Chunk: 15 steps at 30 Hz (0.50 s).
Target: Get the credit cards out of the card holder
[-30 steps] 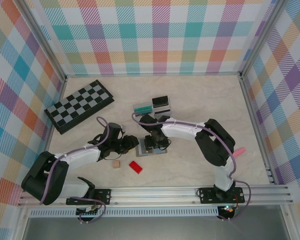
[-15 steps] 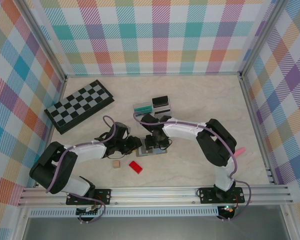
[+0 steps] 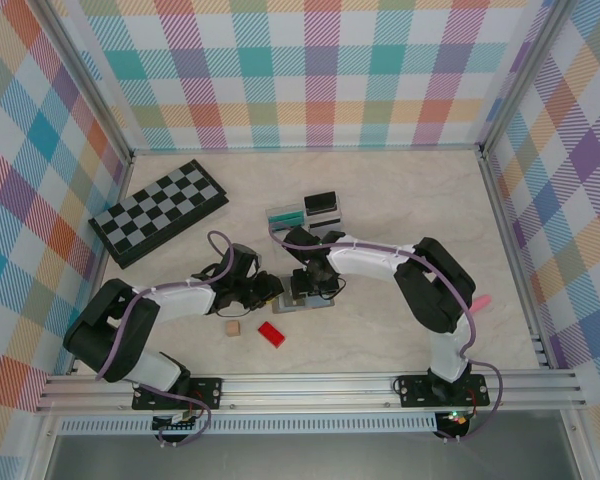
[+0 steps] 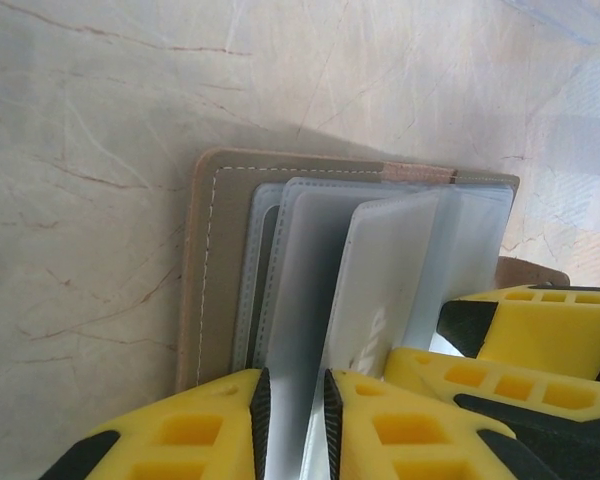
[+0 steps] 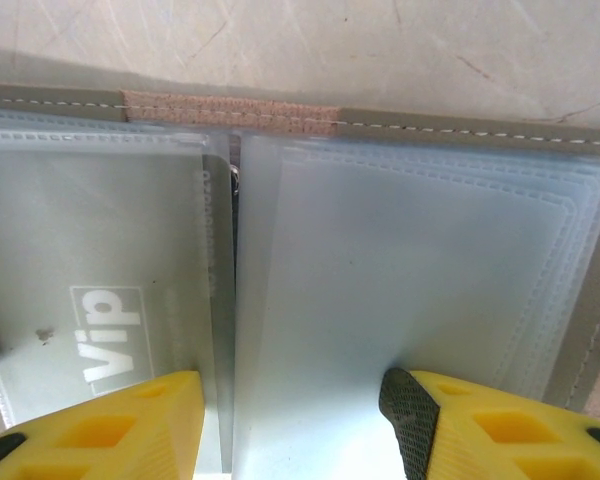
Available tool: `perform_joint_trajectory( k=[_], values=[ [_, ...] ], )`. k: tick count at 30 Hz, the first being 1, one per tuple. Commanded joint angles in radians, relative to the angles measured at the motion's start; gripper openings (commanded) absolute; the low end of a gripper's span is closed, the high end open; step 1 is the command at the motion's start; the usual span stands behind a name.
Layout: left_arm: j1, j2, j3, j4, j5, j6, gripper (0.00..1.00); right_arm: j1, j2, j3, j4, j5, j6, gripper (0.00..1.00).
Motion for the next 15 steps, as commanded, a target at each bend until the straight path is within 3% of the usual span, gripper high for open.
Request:
perform_joint_trajectory(
  k=[1, 15],
  values=[
    [-0.018, 0.016, 0.032, 0.019, 0.016, 0.005, 0.22, -0.004, 0.050, -0.053, 0.016, -0.030, 0.016, 0.54],
    [-0.019, 0.019, 0.046, 0.007, 0.021, 0.025, 0.24, -0.009, 0.041, -0.062, 0.028, -0.040, 0.019, 0.54]
  ],
)
